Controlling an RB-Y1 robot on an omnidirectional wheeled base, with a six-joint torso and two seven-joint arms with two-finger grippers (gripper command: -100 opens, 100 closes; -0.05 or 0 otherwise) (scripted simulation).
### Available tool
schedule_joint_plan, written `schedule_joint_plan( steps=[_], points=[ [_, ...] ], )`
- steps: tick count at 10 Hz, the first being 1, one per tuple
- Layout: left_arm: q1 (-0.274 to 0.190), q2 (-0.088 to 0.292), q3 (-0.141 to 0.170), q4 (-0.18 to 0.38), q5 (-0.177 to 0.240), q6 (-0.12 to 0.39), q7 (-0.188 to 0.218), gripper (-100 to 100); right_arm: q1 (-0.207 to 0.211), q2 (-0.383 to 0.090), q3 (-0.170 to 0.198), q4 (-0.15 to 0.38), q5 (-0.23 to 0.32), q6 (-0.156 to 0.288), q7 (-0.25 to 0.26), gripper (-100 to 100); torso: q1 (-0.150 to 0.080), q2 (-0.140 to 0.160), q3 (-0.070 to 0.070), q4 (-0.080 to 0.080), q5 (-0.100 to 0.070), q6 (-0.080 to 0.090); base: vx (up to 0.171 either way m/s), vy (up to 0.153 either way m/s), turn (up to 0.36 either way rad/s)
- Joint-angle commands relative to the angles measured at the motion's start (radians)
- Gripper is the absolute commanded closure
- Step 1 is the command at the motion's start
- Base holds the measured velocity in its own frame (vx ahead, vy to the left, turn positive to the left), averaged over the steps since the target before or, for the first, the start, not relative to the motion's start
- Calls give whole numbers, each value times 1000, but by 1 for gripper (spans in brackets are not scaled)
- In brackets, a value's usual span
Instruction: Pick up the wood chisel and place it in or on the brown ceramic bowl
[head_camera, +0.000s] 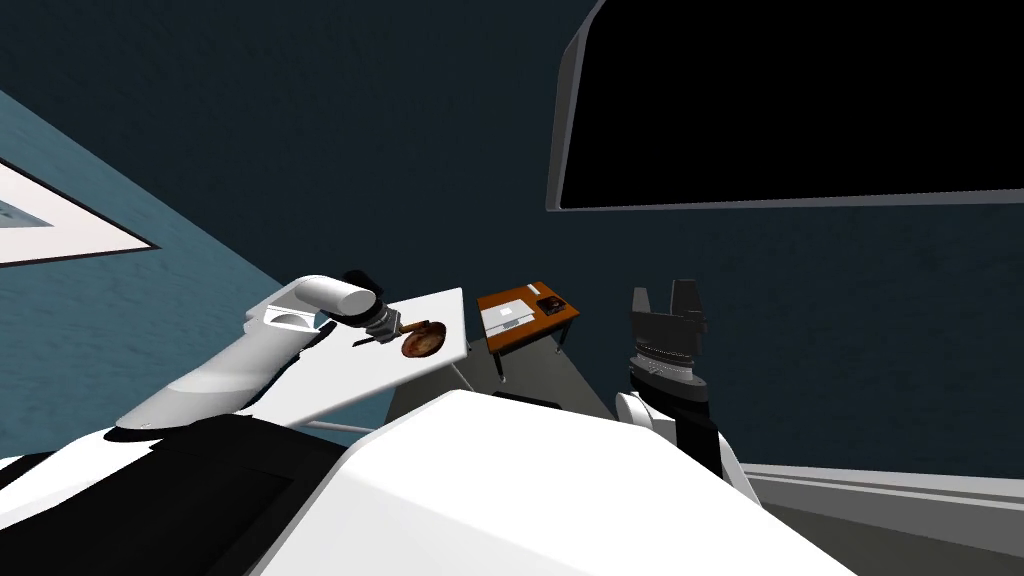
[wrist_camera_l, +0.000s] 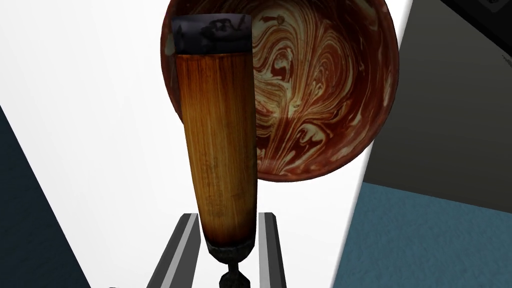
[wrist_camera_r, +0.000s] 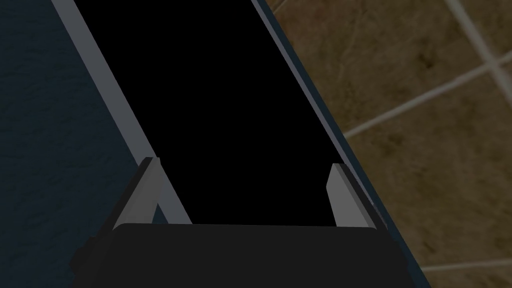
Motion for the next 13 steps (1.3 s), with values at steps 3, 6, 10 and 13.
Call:
schedule_joint_plan(
  steps=[3, 6, 10, 13],
  points=[
    [2, -8, -11, -75, 39, 20, 1, 100, 0, 0, 0, 0, 0, 0, 0, 0, 1, -1, -1, 0, 0, 0, 93, 5, 55],
    [-6, -11, -25, -101, 51, 26, 9, 100, 0, 0, 0, 0, 0, 0, 0, 0, 1, 2, 1, 0, 0, 0, 50, 0, 40],
    [-7, -11, -27, -103, 52, 26, 10, -100, 0, 0, 0, 0, 0, 0, 0, 0, 2, 6, 3, 1, 0, 0, 1, 0, -1],
    [-17, 16, -13, -104, 79, 52, 56, -100, 0, 0, 0, 0, 0, 0, 0, 0, 2, 6, 3, 1, 0, 0, -15, 9, -84]
  ],
)
